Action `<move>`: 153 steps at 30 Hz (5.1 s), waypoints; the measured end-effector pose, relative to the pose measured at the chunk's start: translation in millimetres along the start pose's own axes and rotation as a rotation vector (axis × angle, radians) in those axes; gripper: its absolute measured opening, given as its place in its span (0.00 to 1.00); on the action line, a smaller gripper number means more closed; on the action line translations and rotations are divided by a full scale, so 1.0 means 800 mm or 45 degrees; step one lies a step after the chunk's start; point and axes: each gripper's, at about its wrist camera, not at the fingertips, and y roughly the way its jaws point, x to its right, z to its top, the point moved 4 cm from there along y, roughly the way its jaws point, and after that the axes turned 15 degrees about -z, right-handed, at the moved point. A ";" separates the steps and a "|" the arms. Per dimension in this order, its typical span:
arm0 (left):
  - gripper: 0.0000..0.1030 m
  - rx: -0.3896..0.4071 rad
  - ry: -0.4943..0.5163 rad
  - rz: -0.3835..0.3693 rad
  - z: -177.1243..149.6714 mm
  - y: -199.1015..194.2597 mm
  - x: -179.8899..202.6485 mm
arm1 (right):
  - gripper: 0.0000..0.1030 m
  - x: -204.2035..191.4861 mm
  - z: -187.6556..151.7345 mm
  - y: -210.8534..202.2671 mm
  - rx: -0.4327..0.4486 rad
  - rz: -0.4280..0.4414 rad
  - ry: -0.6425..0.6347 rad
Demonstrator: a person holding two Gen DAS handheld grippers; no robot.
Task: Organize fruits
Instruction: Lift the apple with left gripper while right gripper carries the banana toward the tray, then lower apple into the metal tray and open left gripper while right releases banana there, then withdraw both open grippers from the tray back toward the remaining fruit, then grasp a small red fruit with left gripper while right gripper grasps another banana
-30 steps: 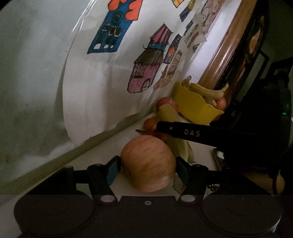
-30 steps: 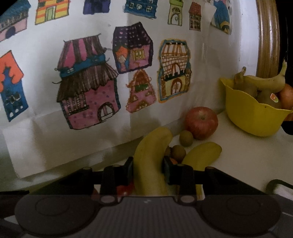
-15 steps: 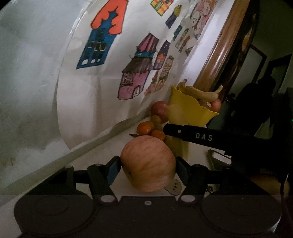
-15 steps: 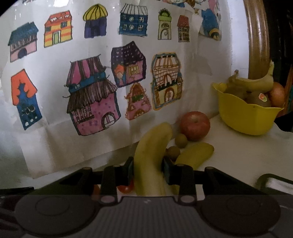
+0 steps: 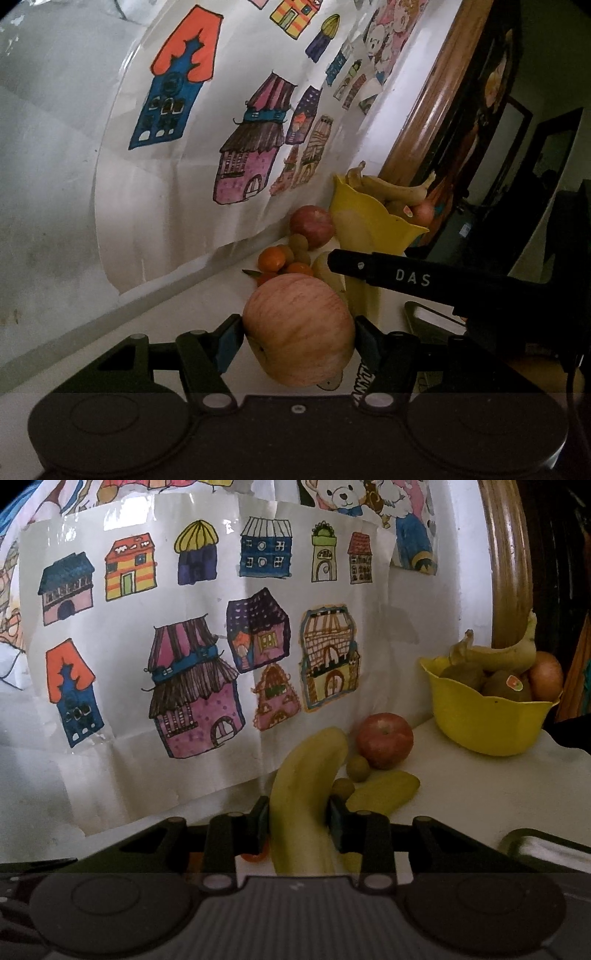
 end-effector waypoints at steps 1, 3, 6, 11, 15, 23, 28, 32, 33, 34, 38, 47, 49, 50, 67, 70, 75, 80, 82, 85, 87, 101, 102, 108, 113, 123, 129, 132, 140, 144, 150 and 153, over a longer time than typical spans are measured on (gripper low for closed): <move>0.64 0.000 0.004 0.001 0.000 0.000 0.001 | 0.36 0.002 0.000 -0.001 0.001 0.001 0.004; 0.64 0.000 0.012 0.003 0.002 0.001 0.003 | 0.36 0.004 0.000 -0.003 0.000 0.001 0.010; 0.64 0.004 0.021 0.006 0.002 0.002 0.010 | 0.36 0.010 0.000 -0.007 0.009 0.000 0.016; 0.64 0.001 0.052 -0.015 0.003 0.011 0.032 | 0.36 0.028 0.001 -0.021 0.035 -0.008 0.045; 0.64 -0.020 0.091 -0.057 0.002 0.026 0.059 | 0.36 0.053 -0.003 -0.042 0.061 -0.037 0.068; 0.64 -0.059 0.213 -0.144 -0.003 0.071 0.122 | 0.36 0.150 -0.026 -0.081 0.072 -0.201 0.102; 0.64 -0.080 0.281 -0.208 -0.004 0.109 0.156 | 0.36 0.218 -0.045 -0.092 0.034 -0.314 0.141; 0.64 -0.102 0.303 -0.256 -0.006 0.144 0.172 | 0.36 0.254 -0.048 -0.095 0.027 -0.355 0.194; 0.64 -0.111 0.307 -0.264 -0.007 0.151 0.175 | 0.36 0.261 -0.049 -0.094 0.020 -0.357 0.211; 0.64 -0.121 0.315 -0.272 -0.008 0.159 0.176 | 0.36 0.266 -0.049 -0.091 0.015 -0.361 0.227; 0.64 -0.177 0.287 -0.322 -0.012 0.188 0.171 | 0.36 0.281 -0.057 -0.074 -0.024 -0.357 0.284; 0.64 -0.284 0.256 -0.292 -0.024 0.220 0.157 | 0.37 0.279 -0.073 -0.053 -0.067 -0.328 0.315; 0.64 -0.308 0.245 -0.309 -0.028 0.225 0.155 | 0.37 0.277 -0.075 -0.050 -0.075 -0.330 0.316; 0.64 -0.321 0.236 -0.319 -0.030 0.226 0.153 | 0.36 0.276 -0.075 -0.048 -0.077 -0.332 0.315; 0.79 -0.250 0.350 -0.339 -0.022 0.199 0.175 | 0.59 0.271 -0.076 -0.069 -0.019 -0.345 0.328; 0.84 -0.214 0.353 -0.334 -0.016 0.178 0.178 | 0.71 0.269 -0.070 -0.094 0.035 -0.373 0.316; 0.99 -0.125 0.333 -0.311 -0.002 0.133 0.171 | 0.88 0.259 -0.056 -0.137 0.114 -0.421 0.299; 0.99 -0.047 0.329 -0.252 0.014 0.078 0.158 | 1.00 0.236 -0.042 -0.180 0.198 -0.448 0.279; 0.99 -0.023 0.329 -0.223 0.021 0.055 0.150 | 1.00 0.225 -0.039 -0.194 0.220 -0.454 0.271; 0.99 0.015 0.326 -0.181 0.029 0.023 0.137 | 1.00 0.200 -0.035 -0.212 0.239 -0.453 0.246; 0.99 0.033 0.322 -0.155 0.032 0.002 0.126 | 1.00 0.182 -0.036 -0.222 0.234 -0.439 0.225; 0.99 0.083 0.319 0.072 0.024 -0.116 0.040 | 1.00 0.017 -0.059 -0.236 0.138 -0.194 0.002; 0.99 0.083 0.315 0.085 0.023 -0.121 0.034 | 1.00 0.007 -0.061 -0.235 0.131 -0.178 -0.013; 0.99 0.059 0.285 0.164 0.014 -0.138 0.001 | 1.00 -0.039 -0.072 -0.210 0.065 -0.109 -0.091; 0.99 0.033 0.261 0.210 0.006 -0.141 -0.018 | 1.00 -0.065 -0.082 -0.184 -0.001 -0.084 -0.153; 0.99 -0.010 0.261 0.227 -0.002 -0.128 -0.029 | 1.00 -0.084 -0.095 -0.148 -0.079 -0.101 -0.195; 0.99 -0.044 0.267 0.224 0.000 -0.104 -0.033 | 1.00 -0.074 -0.093 -0.129 -0.096 -0.140 -0.189; 0.99 -0.056 0.265 0.220 0.001 -0.094 -0.033 | 1.00 -0.064 -0.091 -0.117 -0.108 -0.161 -0.184; 0.99 -0.110 0.283 0.203 0.007 -0.054 -0.023 | 1.00 -0.031 -0.071 -0.082 -0.128 -0.236 -0.218; 0.99 -0.143 0.306 0.199 0.011 -0.026 -0.021 | 1.00 -0.010 -0.050 -0.058 -0.132 -0.246 -0.209; 0.99 -0.174 0.329 0.202 0.020 0.016 -0.021 | 0.99 0.008 -0.023 -0.008 -0.132 -0.211 -0.216; 0.99 -0.189 0.355 0.208 0.023 0.036 -0.021 | 0.96 0.014 -0.015 0.018 -0.136 -0.189 -0.190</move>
